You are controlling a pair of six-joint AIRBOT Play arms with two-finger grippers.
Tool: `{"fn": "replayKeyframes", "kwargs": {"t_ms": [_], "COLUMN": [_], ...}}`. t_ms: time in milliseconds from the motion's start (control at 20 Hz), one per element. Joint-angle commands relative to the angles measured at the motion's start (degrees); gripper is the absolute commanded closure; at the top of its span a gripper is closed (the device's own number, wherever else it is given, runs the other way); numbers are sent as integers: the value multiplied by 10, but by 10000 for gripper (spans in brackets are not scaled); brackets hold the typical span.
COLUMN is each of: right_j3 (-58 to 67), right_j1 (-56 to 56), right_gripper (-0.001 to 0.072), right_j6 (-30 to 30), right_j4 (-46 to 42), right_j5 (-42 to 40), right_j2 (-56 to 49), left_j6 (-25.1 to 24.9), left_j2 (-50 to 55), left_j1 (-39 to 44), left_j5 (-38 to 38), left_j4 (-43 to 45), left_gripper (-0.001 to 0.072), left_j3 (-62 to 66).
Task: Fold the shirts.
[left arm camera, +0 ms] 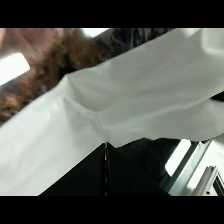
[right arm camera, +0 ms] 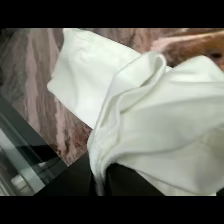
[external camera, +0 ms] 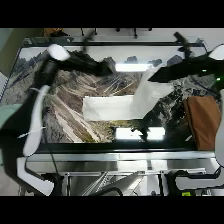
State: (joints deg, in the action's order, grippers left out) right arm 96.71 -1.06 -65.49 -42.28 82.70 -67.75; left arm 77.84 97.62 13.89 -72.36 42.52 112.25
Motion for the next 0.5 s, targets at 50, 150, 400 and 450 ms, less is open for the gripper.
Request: {"fn": "replayKeyframes", "kwargs": {"t_ms": [50,150,400,450], "right_j3": [1,1,1,1], "right_j1": [-189,-287,-406,-392], "right_gripper": [684,557,277,277], "right_j6": [-40,-30,17,16], "right_j4": [4,14,3,-12], "right_j5": [-167,-284,-429,-400], "right_j2": [-74,-141,-223,-207], "left_j6": [-27,-53,-80,-90], "left_j2": [-169,-211,-266,-276], "left_j1": [-163,-202,-236,-236], "left_j5": [-69,-72,-66,-63], "left_j4": [-5,-5,-5,-6], "left_gripper": [698,698,698,697], "left_j3": [-52,-93,-220,-243]}}
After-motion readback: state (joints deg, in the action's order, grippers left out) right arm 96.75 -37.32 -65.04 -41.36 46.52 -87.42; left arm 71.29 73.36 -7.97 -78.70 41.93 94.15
